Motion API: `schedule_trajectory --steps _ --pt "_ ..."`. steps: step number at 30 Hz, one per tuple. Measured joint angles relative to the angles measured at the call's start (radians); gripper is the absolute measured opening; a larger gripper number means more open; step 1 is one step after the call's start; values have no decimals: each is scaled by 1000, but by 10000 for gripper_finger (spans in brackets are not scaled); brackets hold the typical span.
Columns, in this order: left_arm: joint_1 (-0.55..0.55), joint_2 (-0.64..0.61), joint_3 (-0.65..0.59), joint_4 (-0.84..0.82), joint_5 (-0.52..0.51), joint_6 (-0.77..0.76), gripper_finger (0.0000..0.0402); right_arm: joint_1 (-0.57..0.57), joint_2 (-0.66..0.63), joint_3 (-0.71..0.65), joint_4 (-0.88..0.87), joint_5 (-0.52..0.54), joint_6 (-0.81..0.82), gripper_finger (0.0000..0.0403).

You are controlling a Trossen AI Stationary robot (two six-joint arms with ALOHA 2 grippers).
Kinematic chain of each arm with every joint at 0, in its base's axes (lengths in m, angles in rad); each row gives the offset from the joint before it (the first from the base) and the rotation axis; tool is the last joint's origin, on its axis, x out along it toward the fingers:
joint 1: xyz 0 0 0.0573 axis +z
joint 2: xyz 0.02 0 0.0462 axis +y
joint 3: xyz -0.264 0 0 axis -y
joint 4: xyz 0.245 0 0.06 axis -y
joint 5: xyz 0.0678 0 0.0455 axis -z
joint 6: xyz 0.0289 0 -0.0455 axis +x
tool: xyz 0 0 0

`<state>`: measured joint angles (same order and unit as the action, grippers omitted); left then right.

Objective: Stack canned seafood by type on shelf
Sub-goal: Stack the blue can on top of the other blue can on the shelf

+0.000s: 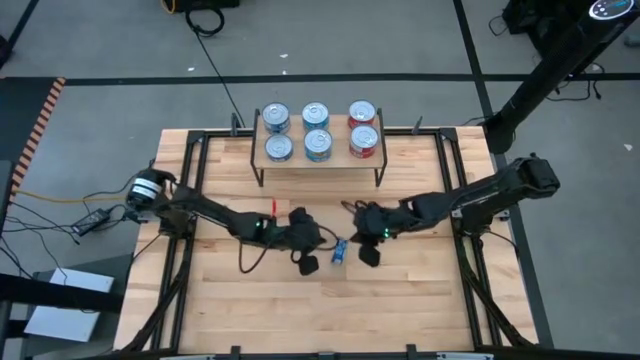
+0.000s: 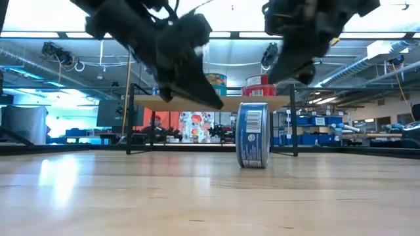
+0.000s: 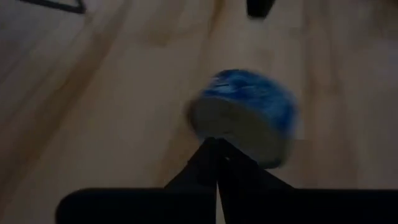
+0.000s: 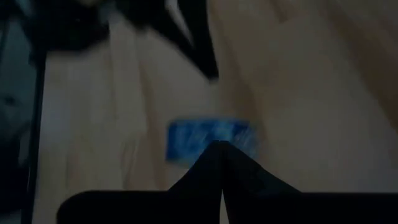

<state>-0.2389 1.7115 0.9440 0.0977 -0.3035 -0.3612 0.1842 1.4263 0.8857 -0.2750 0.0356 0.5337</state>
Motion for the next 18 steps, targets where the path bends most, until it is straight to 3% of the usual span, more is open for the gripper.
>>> schedule_trajectory --steps 8,18 --pt "-91 -3 0 -8 -2 -98 3 113 129 0 42 -3 -41 10" --pt "-140 -3 0 -18 0 -152 15 111 291 -1 332 59 69 10"
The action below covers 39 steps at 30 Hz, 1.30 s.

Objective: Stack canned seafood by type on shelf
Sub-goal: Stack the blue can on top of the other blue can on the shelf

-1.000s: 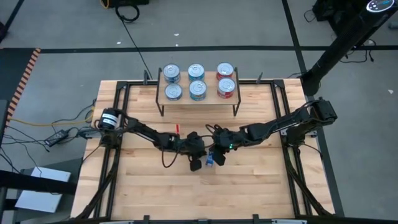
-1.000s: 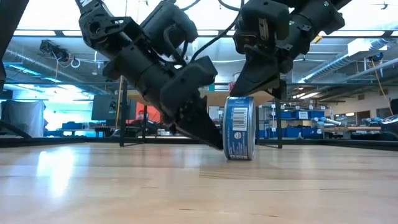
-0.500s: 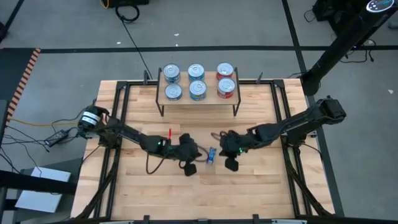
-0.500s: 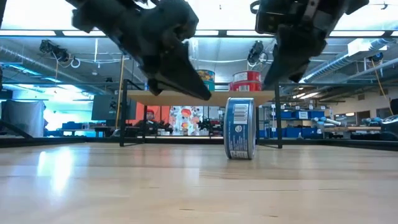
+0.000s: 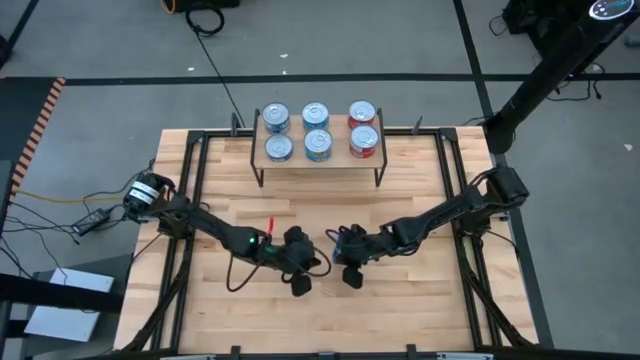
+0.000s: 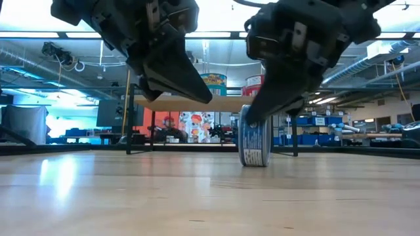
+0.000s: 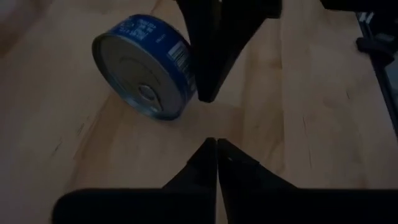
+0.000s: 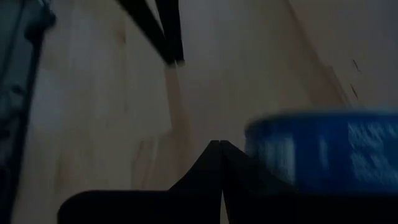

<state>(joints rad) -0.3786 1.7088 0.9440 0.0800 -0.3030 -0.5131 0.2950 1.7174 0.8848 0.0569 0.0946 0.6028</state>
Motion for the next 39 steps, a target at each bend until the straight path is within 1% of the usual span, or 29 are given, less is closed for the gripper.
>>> schedule_trajectory --steps 5,7,10,14,17,20,22,24,28,30,34,36,39 --pt "7 0 0 5 -5 -75 50 -1 -16 0 31 -3 15 10" --pt "13 0 0 23 -17 -122 69 0 -47 0 30 -30 12 10" --pt "19 0 0 94 -18 -178 101 10 -120 0 -28 -50 -1 10" --pt "17 0 2 173 -23 -224 147 22 -250 0 -189 -51 -37 10" --pt "16 0 14 161 -71 -275 181 27 -349 0 -340 -34 -63 10" --pt "16 6 35 148 -149 -304 214 27 -438 0 -468 -10 -90 10" --pt "16 20 63 140 -183 -309 231 26 -489 0 -530 4 -109 10" --pt "16 55 116 122 -200 -310 245 26 -533 0 -583 16 -125 10" --pt "16 151 252 8 -206 -317 263 23 -601 0 -639 17 -147 10" --pt "16 191 336 -107 -225 -351 267 23 -628 0 -656 17 -154 10" --pt "16 252 505 -398 -308 -447 270 31 -669 0 -674 17 -159 10" --pt "16 272 583 -529 -321 -502 271 35 -682 0 -680 17 -162 10" --pt "16 303 672 -649 -328 -581 271 43 -693 0 -687 17 -165 10"
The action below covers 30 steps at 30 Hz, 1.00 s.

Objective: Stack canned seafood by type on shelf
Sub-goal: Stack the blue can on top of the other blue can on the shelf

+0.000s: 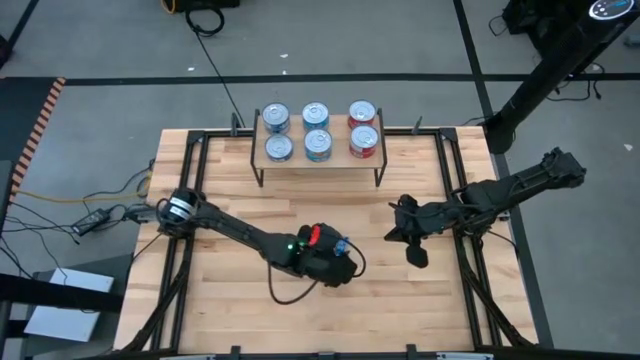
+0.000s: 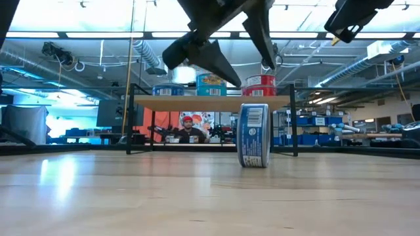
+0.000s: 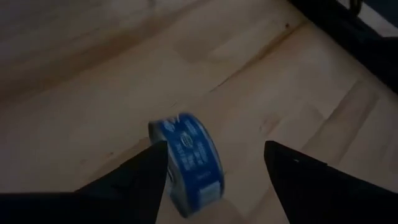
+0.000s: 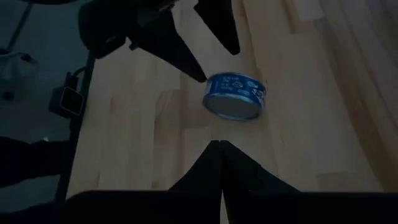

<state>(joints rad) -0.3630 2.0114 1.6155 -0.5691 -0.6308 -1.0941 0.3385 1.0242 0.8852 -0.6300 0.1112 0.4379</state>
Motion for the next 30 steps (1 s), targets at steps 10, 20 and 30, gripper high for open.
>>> schedule_trajectory --steps 10,20,30 --pt "9 80 53 -31 113 -187 293 20 4 0 1 3 -16 10" --pt "21 80 52 -68 102 -184 346 22 4 0 7 3 -41 11" --pt "43 77 131 -52 110 244 347 22 4 0 5 -17 -41 13"
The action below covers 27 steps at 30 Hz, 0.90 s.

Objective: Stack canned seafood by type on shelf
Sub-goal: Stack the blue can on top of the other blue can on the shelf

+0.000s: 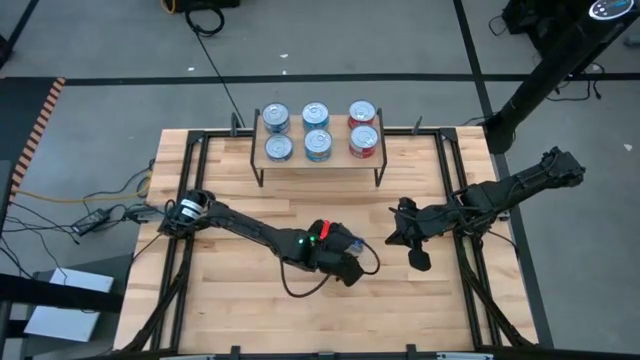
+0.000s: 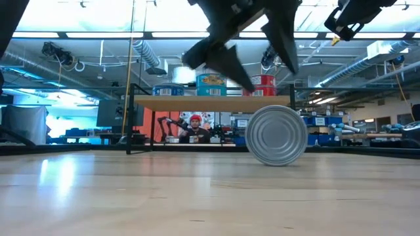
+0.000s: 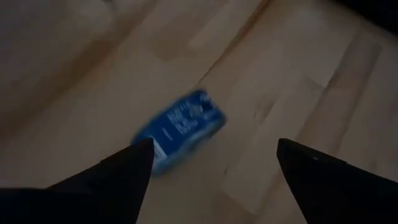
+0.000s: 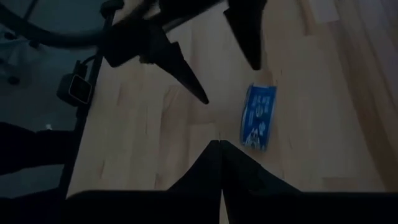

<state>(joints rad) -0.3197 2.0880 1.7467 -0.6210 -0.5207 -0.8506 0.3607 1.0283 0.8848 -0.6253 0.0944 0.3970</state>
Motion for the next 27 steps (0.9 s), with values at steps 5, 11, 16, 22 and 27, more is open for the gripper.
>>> schedule_trajectory --steps 5,11,16,22,27 --pt "21 -1 28 -2 2 201 339 0 0 0 0 0 0 19" --pt "70 -1 43 15 110 447 327 0 0 0 0 18 18 19" --pt "138 0 43 46 270 549 326 0 1 0 -8 19 30 22" --pt "197 6 43 98 464 640 326 0 1 0 -17 20 47 25" --pt "202 28 43 105 516 729 326 0 1 0 -16 20 48 26"
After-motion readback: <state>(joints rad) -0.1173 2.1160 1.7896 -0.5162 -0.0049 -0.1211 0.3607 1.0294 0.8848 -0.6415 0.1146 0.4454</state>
